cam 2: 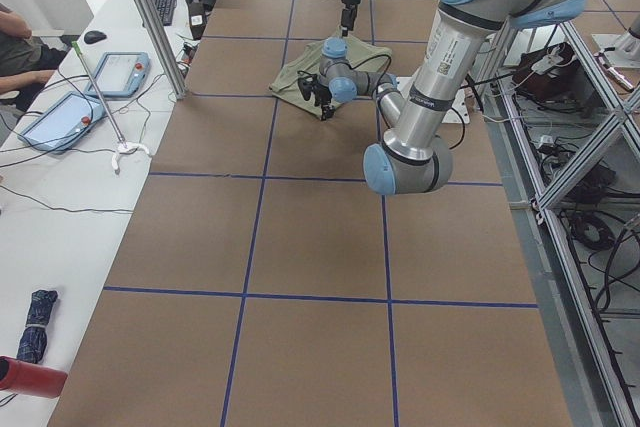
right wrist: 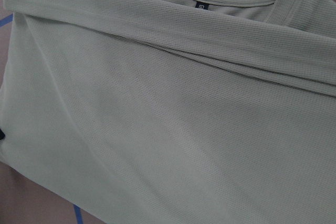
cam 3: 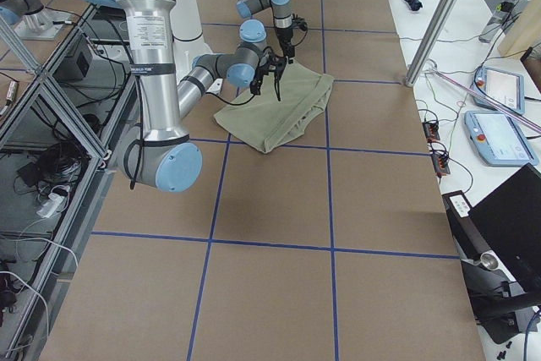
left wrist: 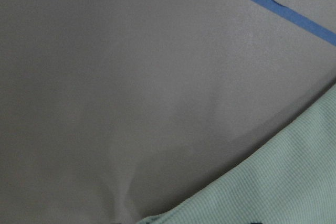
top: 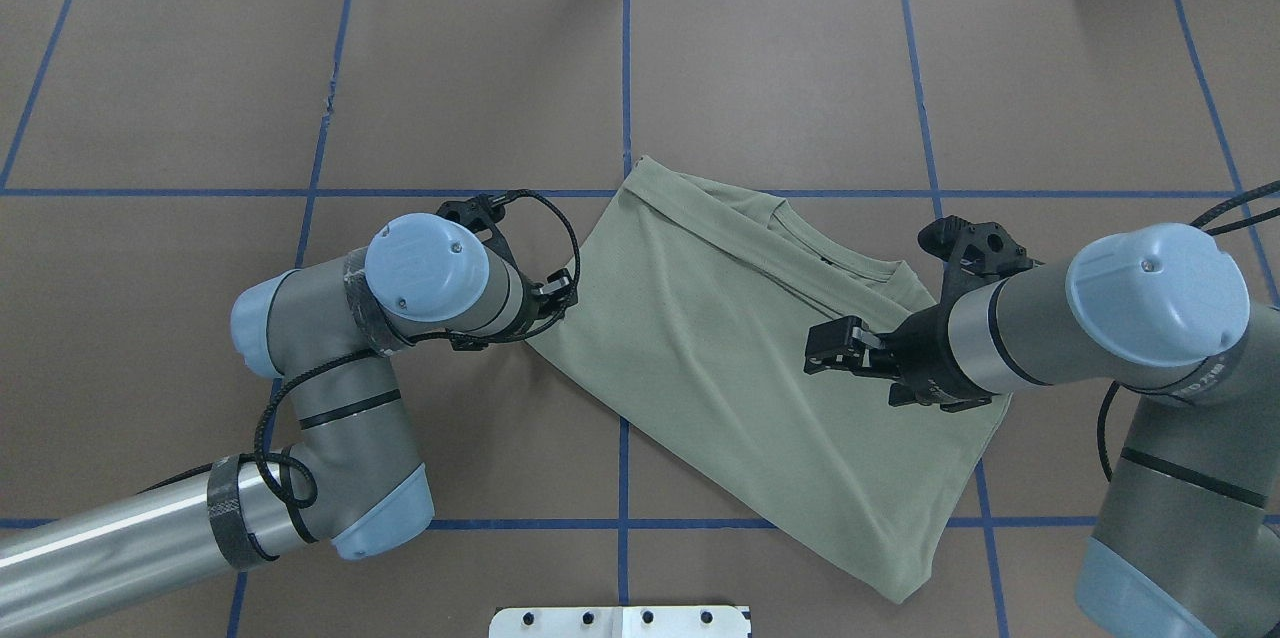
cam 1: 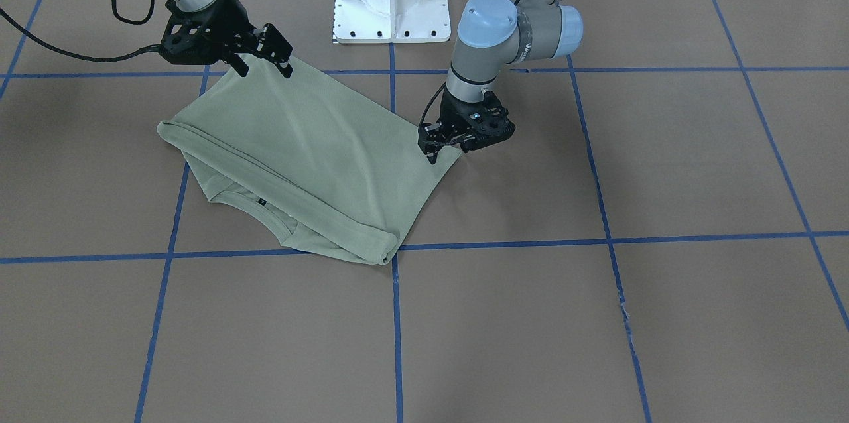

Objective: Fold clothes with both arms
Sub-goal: 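Move the left gripper to the shirt's far corner while the right gripper holds, then push the shirt corner away from the robot with the left gripper, rotating it upright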

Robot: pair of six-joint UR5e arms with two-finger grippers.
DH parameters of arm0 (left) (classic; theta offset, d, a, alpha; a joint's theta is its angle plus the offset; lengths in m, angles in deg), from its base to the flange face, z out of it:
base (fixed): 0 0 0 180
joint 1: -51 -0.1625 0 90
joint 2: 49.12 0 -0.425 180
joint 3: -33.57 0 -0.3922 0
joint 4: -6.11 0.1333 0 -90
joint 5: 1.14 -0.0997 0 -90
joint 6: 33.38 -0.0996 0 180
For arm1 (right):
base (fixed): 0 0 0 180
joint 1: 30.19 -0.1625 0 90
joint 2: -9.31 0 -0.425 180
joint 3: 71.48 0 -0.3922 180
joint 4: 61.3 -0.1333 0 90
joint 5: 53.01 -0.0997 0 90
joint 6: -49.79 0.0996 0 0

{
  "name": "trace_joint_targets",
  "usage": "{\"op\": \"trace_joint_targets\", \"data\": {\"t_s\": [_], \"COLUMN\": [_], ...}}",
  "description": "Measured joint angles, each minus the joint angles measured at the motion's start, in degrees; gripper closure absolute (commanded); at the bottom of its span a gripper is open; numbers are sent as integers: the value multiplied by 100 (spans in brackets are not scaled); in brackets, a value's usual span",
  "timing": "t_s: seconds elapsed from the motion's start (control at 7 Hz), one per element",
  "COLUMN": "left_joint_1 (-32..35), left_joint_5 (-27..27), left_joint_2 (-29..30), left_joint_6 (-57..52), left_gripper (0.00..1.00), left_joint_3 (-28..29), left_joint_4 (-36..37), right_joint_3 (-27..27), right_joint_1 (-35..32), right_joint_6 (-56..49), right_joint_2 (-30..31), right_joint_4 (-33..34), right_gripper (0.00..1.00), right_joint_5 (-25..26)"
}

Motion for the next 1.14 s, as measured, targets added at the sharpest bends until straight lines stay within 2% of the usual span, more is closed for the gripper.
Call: {"op": "trace_joint_targets", "data": {"t_s": [0.57,0.86,1.14], "left_joint_1": [101,612,1092], "left_joint_5": [40,35,14], "left_joint_2": [1,0,137], "left_joint_6": [-8,-84,-377], "left_gripper": [100,100,100], "left_joint_3": [-135,-93,349], "left_joint_4": [28,18,-252], "right_joint_3": [7,11,5], "right_joint_1": [-69,-104,-119], "right_joint_6": [0,0,0], "right_joint_2": [-1,-1,-35], "right_joint_4": [4,-2,-3], "right_gripper": [0,0,0], "right_joint_5": [0,10,18]}}
